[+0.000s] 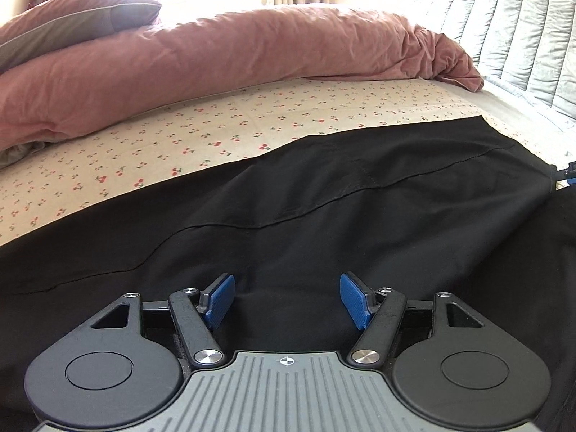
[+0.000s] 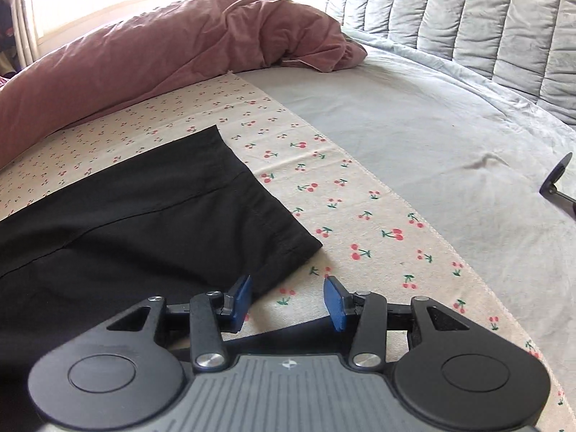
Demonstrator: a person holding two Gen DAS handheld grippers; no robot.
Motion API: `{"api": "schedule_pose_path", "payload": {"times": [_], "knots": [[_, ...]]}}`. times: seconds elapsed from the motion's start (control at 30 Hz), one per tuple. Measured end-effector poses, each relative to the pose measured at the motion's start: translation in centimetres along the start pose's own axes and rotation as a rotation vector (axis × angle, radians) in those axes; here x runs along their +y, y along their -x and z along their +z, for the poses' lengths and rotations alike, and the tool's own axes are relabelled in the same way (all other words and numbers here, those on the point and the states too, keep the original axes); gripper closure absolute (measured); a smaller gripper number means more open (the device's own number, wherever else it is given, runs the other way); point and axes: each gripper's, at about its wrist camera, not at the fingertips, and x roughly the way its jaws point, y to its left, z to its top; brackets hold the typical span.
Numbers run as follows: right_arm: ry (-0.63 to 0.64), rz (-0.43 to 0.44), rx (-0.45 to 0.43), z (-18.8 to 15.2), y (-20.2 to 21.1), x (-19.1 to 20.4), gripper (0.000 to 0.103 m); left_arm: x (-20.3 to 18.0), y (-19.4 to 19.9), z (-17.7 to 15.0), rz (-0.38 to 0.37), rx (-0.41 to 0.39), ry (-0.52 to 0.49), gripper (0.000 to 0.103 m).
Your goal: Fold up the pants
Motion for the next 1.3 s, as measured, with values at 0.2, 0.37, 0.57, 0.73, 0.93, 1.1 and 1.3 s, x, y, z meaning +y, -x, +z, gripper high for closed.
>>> {"api": "schedule_pose_path", "payload": {"times": [0.2, 0.37, 0.57, 0.73, 0.93, 1.1, 1.3], "knots": [[0.048, 0.089, -0.037, 1.0, 3.3, 2.3, 0.034, 2.8, 3.6, 0.8, 0.026, -0.022, 0.048, 0.016], [0.154, 0.19, -0.046, 1.8, 5.6, 7.0, 0.021, 5.0, 5.4, 1.6, 0.074, -0.04, 0.055, 0.01], [0.266, 0.303, -0.031, 2.5, 6.9, 13.6, 0.016, 7.1, 5.6, 2.4, 0.116, -0.032, 0.035, 0.007], [0.342, 0.338, -0.016, 2.9, 6.5, 18.3, 0.016, 8.1, 4.1, 3.2, 0.149, -0.023, -0.011, 0.006], [0.418, 0.362, 0.005, 3.0, 4.8, 22.6, 0.016, 9.0, 1.0, 4.1, 0.154, -0.021, -0.058, 0.006], [0.481, 0.381, 0.013, 3.0, 2.8, 25.4, 0.016, 9.7, -2.1, 5.0, 0.151, -0.02, -0.13, 0.007], [0.564, 0.436, -0.008, 3.5, -0.2, 28.3, 0.017, 11.6, -6.1, 6.1, 0.177, 0.011, -0.115, 0.01]]}}
